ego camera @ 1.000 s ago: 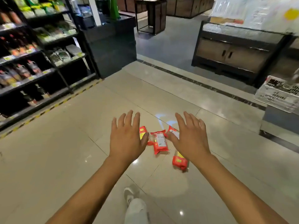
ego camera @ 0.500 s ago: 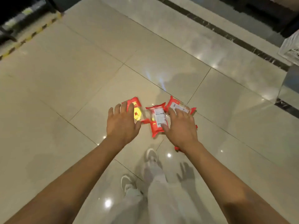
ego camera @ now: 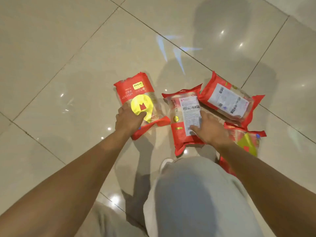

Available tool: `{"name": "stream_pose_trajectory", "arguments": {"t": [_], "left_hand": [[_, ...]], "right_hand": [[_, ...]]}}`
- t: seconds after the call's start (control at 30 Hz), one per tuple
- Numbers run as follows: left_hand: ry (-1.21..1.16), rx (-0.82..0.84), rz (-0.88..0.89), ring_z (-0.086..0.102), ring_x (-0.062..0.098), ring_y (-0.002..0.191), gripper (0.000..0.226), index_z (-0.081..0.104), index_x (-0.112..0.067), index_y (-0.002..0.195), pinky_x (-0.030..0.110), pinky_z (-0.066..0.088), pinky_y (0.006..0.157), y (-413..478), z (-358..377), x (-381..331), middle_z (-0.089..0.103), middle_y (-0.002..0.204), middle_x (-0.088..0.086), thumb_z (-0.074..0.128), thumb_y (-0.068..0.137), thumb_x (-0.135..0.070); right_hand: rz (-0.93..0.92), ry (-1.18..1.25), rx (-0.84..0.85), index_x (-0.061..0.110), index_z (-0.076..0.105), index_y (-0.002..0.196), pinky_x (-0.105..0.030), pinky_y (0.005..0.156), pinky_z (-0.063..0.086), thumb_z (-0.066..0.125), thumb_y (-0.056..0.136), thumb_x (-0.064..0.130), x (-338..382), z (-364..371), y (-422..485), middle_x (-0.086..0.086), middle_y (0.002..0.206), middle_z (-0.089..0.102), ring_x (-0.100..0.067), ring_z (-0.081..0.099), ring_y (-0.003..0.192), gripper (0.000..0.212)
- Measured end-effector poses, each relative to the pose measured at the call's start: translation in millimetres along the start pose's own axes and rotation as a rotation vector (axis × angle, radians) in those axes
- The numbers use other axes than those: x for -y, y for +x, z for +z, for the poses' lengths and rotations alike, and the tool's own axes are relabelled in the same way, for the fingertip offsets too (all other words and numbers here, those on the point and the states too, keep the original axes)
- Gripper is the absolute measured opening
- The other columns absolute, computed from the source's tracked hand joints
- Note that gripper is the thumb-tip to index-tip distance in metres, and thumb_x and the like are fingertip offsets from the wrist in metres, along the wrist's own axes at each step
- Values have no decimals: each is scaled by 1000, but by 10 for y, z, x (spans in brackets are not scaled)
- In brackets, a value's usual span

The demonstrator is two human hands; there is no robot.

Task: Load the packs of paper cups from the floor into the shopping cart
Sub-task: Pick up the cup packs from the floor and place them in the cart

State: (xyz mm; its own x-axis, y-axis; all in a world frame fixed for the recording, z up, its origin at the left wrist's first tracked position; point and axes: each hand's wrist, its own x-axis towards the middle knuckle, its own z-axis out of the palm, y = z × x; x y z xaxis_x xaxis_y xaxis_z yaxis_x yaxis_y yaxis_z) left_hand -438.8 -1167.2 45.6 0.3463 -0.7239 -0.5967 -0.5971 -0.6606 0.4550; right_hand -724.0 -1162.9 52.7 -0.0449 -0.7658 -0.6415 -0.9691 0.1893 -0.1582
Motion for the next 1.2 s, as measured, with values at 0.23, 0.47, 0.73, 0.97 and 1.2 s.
{"name": "stream_pose_trajectory", "arguments": {"t": [0.23,0.47,0.73,0.97,1.2], "left_hand": [[-604,-24,-224,69,35,103,107,40,-12,130,52,61,85,979,624,474,63,123,12,85,42,-52],[-679,-50,-231,77,30,80,94,65,-13,116,46,64,59,821,336,666,76,103,11,96,31,-39],[-675,-246,-69,76,21,94,84,55,-22,125,47,64,80,-1477,-1618,235,73,113,1,95,54,-40],[-789,-454,60,71,16,94,67,50,-17,126,34,60,76,-4299,-3898,-486,68,108,-3,89,72,-12],[-828,-744,97,69,18,101,90,48,-19,132,40,60,84,-6911,-5266,-449,67,118,1,88,53,-39]], "right_hand": [[147,688,73,19,42,140,-43,97,56,96,58,37,-438,665,974,5,121,70,-18,70,107,99],[195,843,-53,18,41,120,-28,66,51,91,66,12,-37,474,619,-4,117,65,-19,68,96,74],[-157,744,-181,29,41,126,-35,85,53,87,54,34,939,-1228,-1288,0,121,61,-17,63,107,86],[-434,831,-265,31,40,131,-47,96,54,85,50,39,1888,-3202,-3930,4,128,60,-16,62,115,93],[-788,866,-208,37,41,127,-44,93,57,87,53,39,2563,-4145,-6386,6,126,61,-11,64,112,87]]}}
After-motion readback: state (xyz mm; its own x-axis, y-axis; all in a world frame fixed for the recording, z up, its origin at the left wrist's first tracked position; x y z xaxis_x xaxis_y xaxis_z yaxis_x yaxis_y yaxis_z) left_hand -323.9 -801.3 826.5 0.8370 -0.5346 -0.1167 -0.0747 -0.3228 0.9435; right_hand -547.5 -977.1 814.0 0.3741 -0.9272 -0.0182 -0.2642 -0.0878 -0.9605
